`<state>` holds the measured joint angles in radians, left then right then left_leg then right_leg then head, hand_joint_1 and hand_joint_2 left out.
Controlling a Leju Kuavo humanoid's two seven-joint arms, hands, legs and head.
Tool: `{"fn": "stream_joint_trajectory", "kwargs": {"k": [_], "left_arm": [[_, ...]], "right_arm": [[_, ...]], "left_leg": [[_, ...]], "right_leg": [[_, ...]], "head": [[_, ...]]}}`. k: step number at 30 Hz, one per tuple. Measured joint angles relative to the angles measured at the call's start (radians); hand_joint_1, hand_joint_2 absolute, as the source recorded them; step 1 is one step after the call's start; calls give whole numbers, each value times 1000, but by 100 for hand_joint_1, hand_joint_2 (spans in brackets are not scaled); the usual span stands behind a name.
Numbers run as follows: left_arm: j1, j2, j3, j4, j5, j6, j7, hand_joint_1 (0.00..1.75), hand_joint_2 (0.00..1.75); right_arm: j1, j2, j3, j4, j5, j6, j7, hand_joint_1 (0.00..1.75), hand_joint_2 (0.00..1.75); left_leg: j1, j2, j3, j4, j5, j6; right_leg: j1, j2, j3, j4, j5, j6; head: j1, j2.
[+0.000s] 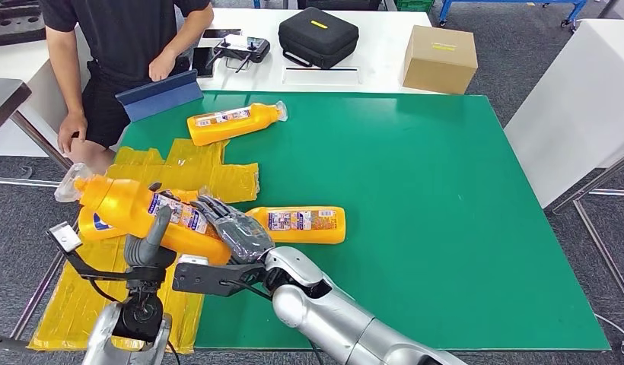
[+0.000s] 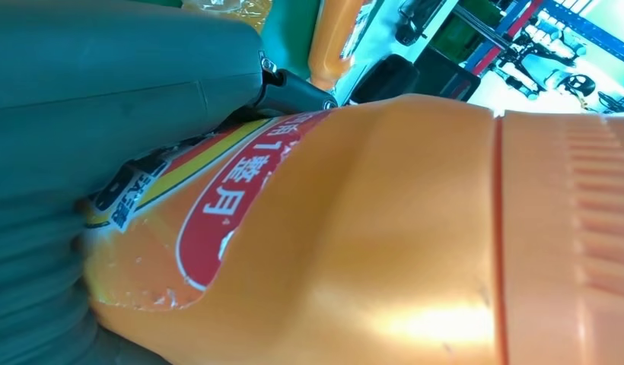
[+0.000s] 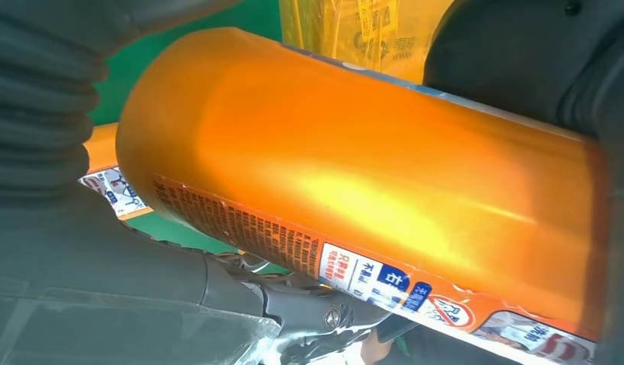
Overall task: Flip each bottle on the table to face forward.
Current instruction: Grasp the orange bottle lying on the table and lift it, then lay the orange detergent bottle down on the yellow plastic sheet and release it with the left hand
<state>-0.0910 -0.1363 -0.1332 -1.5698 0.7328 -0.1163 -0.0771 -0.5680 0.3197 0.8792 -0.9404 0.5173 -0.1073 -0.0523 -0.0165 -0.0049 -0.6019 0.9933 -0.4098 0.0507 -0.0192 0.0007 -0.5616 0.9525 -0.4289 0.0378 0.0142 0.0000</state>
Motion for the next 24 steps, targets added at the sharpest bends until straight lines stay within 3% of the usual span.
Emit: {"fn": "stream_joint_trajectory", "kwargs": {"k": [11,14,19,24], "left_arm": [[-11,2,0,0,-28,4,-12,175,175],[-20,6,1,0,-100,38,-49,175,175],[-31,39,47,-13,-513,248,-194,175,175],[3,110,148,-52,-982,394,-197,175,175]], "right_arm": [[6,-19,-5,-27,-1,-2,2,0,0],[15,-35,-11,-54,9,-13,10,0,0],[74,-112,-67,-196,55,-34,39,0,0],[131,-224,-207,-381,67,-10,24,0,0]], "left_leg": [[0,0,0,0,0,0],[0,0,0,0,0,0],[0,0,-1,0,0,0],[0,-2,-1,0,0,0]], "right_leg": [[0,0,0,0,0,0],[0,0,0,0,0,0],[0,0,1,0,0,0],[0,-1,2,0,0,0]], "head": [[0,0],[0,0],[0,0],[0,0]]}}
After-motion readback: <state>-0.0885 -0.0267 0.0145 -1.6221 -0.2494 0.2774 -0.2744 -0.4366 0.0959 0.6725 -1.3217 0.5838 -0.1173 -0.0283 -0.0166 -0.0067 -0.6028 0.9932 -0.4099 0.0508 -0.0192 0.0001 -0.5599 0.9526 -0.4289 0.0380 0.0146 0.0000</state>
